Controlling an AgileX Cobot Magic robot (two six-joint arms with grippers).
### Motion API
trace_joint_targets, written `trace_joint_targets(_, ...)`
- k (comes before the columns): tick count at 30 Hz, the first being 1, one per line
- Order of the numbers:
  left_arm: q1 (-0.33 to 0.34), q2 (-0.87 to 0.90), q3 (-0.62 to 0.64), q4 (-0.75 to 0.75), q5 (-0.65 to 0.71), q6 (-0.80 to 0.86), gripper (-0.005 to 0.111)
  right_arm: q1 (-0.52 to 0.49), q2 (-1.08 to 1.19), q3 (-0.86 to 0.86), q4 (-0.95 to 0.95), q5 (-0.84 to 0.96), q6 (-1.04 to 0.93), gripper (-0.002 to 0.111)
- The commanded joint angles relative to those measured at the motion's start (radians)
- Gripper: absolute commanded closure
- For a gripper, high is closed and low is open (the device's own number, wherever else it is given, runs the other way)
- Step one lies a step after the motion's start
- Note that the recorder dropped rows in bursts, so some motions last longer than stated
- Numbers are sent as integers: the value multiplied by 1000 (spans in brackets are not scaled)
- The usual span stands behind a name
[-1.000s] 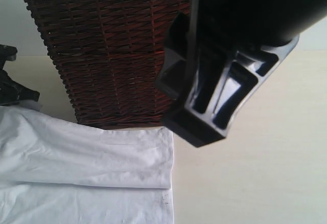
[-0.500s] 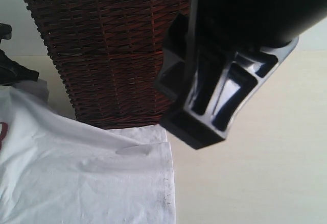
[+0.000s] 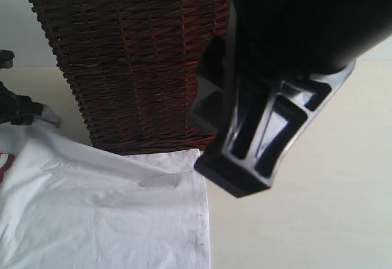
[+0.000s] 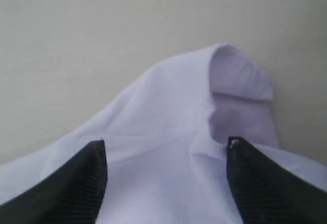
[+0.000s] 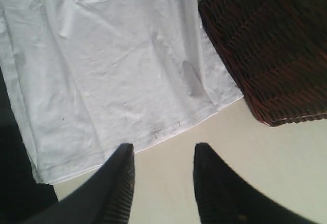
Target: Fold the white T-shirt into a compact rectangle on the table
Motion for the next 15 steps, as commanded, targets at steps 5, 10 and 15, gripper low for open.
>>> trace_joint_targets(5,42,21,-11,153,-14,98,41,-3,-2,10,3,-7,-18,71)
trace_joint_targets(10,55,21,-11,203,-105,113,42,-3,-2,10,3,-7,-20,71)
trace_joint_targets(15,79,52,-11,175,-67,106,45,-3,-2,10,3,-7,-20,71)
